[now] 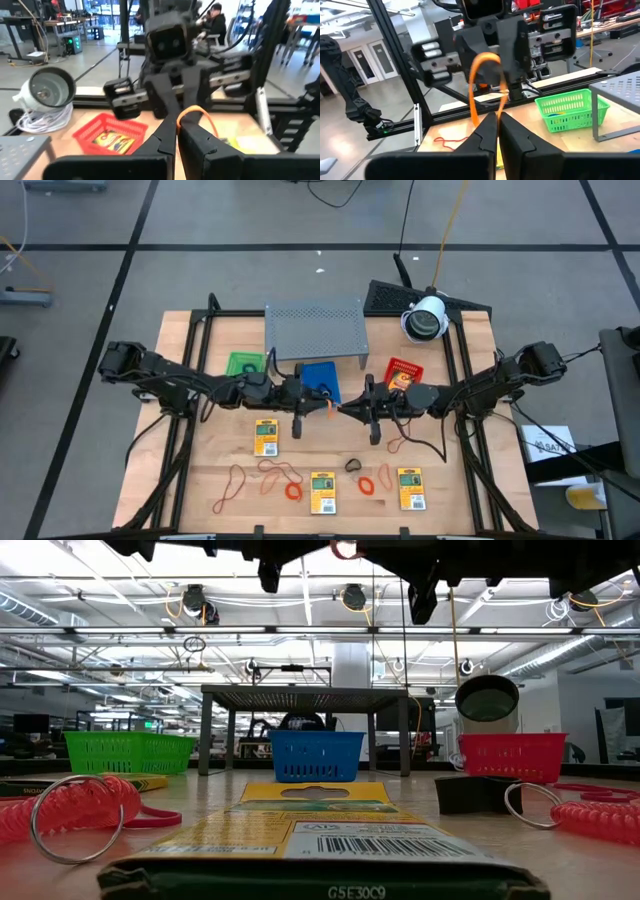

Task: Pick & Place Office Desk Supplies
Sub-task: Put the orange rubber band into the blue bin

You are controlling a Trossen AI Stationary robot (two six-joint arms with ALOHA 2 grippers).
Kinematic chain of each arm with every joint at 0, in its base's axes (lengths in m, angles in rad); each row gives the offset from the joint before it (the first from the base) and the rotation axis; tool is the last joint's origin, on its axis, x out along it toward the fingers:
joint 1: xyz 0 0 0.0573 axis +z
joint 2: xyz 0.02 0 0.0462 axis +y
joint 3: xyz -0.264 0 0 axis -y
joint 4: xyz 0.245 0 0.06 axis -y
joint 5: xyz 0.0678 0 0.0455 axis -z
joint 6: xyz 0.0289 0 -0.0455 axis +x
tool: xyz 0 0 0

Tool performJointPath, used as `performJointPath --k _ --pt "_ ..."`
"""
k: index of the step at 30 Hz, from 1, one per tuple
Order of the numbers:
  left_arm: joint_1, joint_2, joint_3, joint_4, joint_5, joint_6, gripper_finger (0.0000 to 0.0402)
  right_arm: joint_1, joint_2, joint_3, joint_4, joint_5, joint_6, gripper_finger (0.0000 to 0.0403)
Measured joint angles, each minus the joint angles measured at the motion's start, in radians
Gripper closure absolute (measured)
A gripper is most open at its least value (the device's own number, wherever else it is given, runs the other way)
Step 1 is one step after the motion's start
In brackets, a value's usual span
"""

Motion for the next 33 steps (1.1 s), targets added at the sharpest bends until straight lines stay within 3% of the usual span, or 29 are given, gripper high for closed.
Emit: performJointPath --k 7,13,19,25,33 --pt "0.099 0.0 0.0 -0.077 0.123 0.002 0.0382 -0.069 0.0 0.0 0.01 -0.003 -0.049 0.0402" --pt "0.142 0.0 0.0 -0.097 0.211 -0.004 0.0338 -0.119 0.0 0.0 0.006 -0.057 -0.032 0.0402" --pt "0.169 -0.015 -0.001 -0.136 0.209 0.012 0.0269 -0.142 -0.001 0.0 -0.02 -0.06 -0.023 0.0403" --pt "0.19 -0.116 -0.002 -0.321 0.197 0.025 0.0212 -0.149 -0.031 0.0 -0.102 -0.067 -0.022 0.0403" --pt "0.169 -0.303 0.0 -0.571 0.103 0.008 0.0197 -0.18 -0.068 0.001 -0.188 -0.082 0.0 0.0403"
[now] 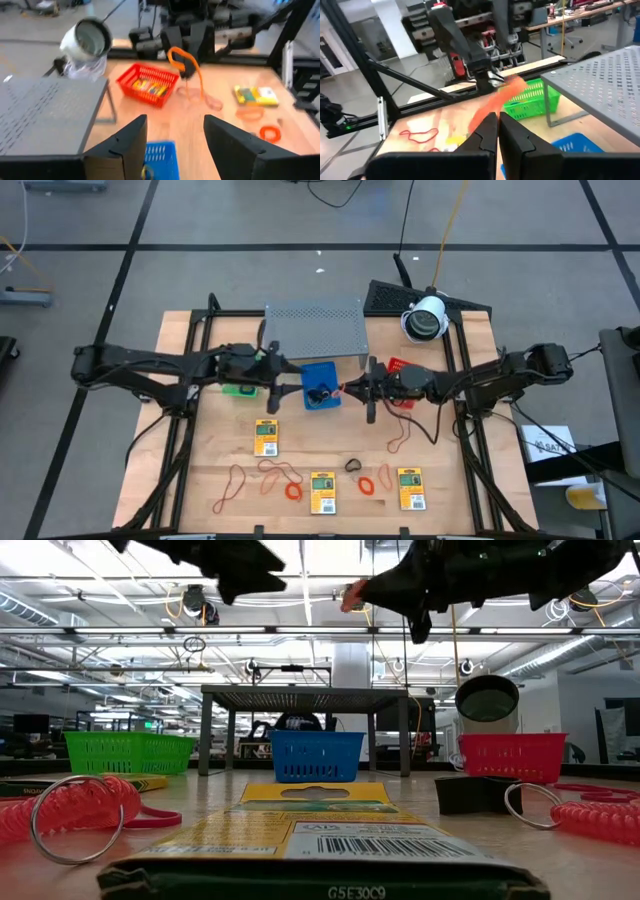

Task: Pick & Place Office Desk Supplies
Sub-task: Put the orange rubber band into the blue bin

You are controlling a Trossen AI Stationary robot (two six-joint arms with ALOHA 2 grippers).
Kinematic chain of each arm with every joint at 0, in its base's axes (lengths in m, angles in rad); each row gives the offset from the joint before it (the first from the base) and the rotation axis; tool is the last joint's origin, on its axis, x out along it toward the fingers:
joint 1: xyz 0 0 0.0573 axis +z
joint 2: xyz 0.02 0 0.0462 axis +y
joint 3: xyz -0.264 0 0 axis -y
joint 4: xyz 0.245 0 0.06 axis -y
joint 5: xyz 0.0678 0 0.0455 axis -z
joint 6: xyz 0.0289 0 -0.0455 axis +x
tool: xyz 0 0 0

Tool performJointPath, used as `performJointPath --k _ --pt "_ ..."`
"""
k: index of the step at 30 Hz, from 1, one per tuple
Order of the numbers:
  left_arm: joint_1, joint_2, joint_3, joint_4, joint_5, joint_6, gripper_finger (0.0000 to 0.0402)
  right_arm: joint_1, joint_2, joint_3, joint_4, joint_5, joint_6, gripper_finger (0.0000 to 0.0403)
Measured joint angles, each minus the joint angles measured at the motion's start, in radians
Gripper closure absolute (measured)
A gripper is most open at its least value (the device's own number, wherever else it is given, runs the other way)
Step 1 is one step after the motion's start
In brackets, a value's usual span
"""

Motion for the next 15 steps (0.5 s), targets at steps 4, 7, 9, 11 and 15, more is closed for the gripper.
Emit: performJointPath --k 4,7,9,11,15 --pt "-0.028 -0.059 0.0 -0.05 -0.055 -0.019 0.0206 -0.04 0.018 0.0 -0.04 -0.003 0.052 0.0403" --pt "-0.051 -0.08 0.0 -0.057 -0.076 -0.037 0.0212 -0.067 0.052 -0.001 -0.043 -0.062 0.068 0.0403" --pt "-0.066 -0.087 0.0 -0.07 -0.091 -0.039 0.0215 -0.078 0.078 0.01 -0.022 -0.095 0.081 0.0403" --pt "-0.08 -0.088 0.0 -0.07 -0.098 -0.043 0.0215 -0.082 0.103 0.02 -0.019 -0.113 0.084 0.0403" --pt "-0.098 -0.086 0.0 -0.07 -0.102 -0.059 0.0215 -0.082 0.162 0.062 -0.019 -0.133 0.061 0.0403"
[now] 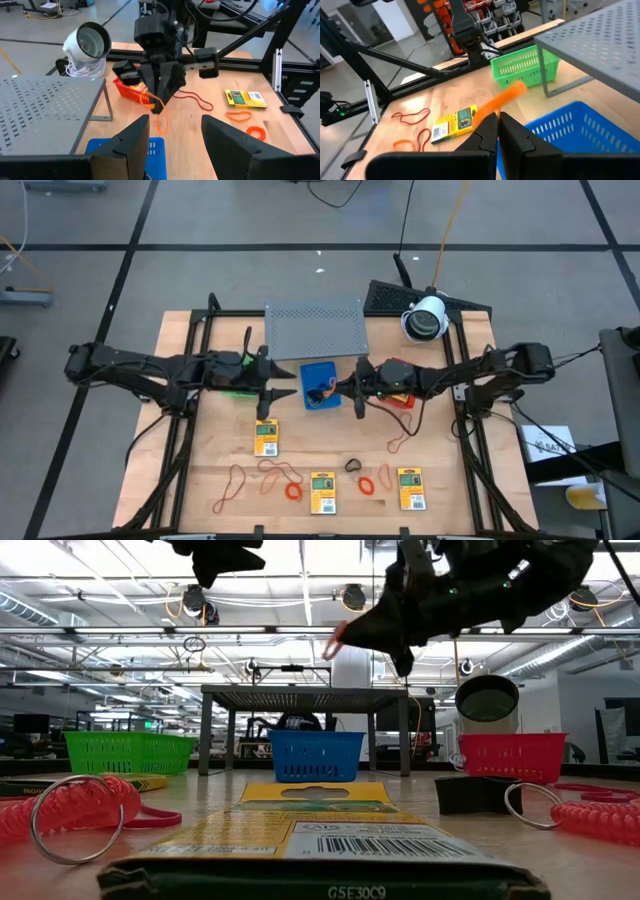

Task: Pick & Place Office Desk Supplies
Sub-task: Put the orange rubber band into the blue bin, then put the black rubber band into the blue bin

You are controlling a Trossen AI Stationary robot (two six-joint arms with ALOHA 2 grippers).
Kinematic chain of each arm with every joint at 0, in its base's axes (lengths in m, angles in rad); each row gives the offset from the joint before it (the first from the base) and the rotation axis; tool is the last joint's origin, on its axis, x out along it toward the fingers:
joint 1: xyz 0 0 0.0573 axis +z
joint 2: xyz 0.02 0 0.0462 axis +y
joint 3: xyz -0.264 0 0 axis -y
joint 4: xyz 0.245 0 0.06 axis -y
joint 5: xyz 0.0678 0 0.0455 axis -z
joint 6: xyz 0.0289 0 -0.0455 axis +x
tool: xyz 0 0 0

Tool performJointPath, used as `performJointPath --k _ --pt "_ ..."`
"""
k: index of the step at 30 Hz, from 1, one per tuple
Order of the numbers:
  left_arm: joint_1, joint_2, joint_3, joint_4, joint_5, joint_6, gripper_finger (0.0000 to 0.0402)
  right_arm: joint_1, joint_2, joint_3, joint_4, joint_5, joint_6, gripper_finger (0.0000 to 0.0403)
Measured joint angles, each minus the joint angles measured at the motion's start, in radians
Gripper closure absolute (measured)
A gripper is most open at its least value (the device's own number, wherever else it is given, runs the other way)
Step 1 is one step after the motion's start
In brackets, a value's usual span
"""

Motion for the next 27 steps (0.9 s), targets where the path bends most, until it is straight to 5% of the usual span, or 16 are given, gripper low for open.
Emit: performJointPath --k 12,27 --pt "-0.008 0.004 0.0 -0.002 -0.004 -0.062 0.0215 -0.066 0.087 0.071 -0.123 -0.021 -0.031 0.0391" --pt "-0.008 0.004 0.0 -0.006 -0.003 -0.052 0.0215 -0.089 0.087 0.07 -0.043 -0.107 -0.006 0.0225"
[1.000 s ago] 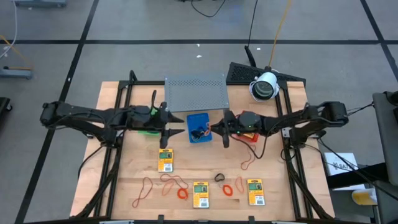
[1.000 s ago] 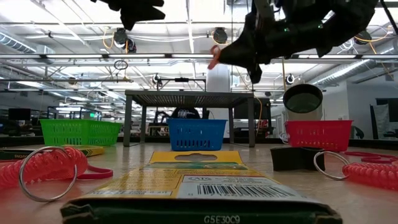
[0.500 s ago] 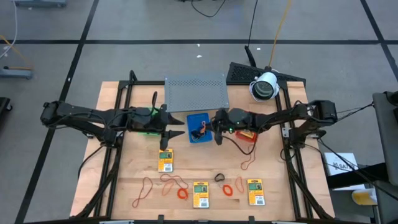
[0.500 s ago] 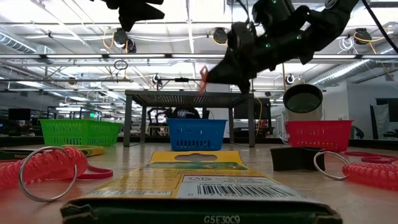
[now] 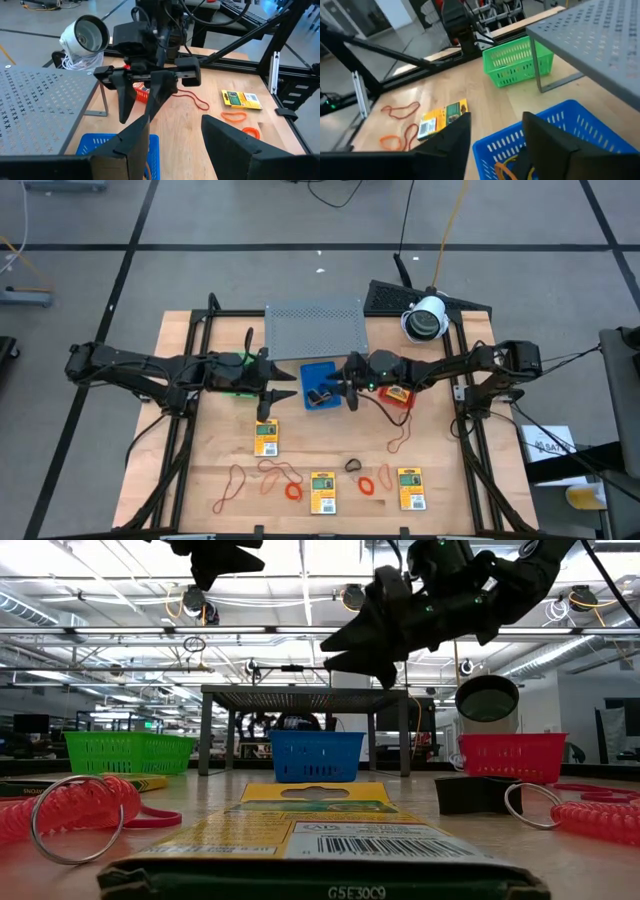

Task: Pick & Place Office Desk Supplies
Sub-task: Put the black rubber band into the blue bin

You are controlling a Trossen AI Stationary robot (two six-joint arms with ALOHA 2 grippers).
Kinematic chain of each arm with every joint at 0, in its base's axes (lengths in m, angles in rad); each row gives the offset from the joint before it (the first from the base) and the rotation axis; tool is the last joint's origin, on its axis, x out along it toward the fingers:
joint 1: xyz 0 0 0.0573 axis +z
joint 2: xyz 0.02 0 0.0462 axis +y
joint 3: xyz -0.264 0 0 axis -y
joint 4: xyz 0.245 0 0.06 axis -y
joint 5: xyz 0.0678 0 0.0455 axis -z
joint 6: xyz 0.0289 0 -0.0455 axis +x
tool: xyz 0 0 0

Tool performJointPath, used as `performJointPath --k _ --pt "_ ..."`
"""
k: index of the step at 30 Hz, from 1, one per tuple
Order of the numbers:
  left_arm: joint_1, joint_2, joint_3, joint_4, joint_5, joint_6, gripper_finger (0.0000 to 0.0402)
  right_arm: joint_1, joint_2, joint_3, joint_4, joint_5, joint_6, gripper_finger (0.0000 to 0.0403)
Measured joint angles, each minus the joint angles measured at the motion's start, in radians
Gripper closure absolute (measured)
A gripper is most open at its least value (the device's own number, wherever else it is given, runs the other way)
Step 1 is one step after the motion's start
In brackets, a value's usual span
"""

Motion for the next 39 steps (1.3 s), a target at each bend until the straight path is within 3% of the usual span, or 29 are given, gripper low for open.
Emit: performJointPath --k 7,16,25,30,39 --pt "0.0 0.0 0.0 0.0 0.0 0.004 0.0215 0.029 0.0 0.0 0.07 -0.204 0.015 0.02" --pt "-0.038 0.026 0.0 0.017 0.116 -0.024 0.0215 0.217 -0.001 0.0 0.073 -0.204 -0.098 0.0219" --pt "-0.105 0.141 0.0 0.086 0.114 0.024 0.0215 0.381 -0.001 0.0 -0.124 -0.203 0.02 0.0232" --pt "-0.112 0.222 0.0 0.133 0.114 -0.004 0.0215 0.469 -0.001 -0.001 -0.186 -0.165 0.084 0.0232" --pt "-0.116 0.289 0.0 0.216 0.106 -0.028 0.0215 0.578 -0.001 -0.001 -0.278 0.046 0.003 0.0232"
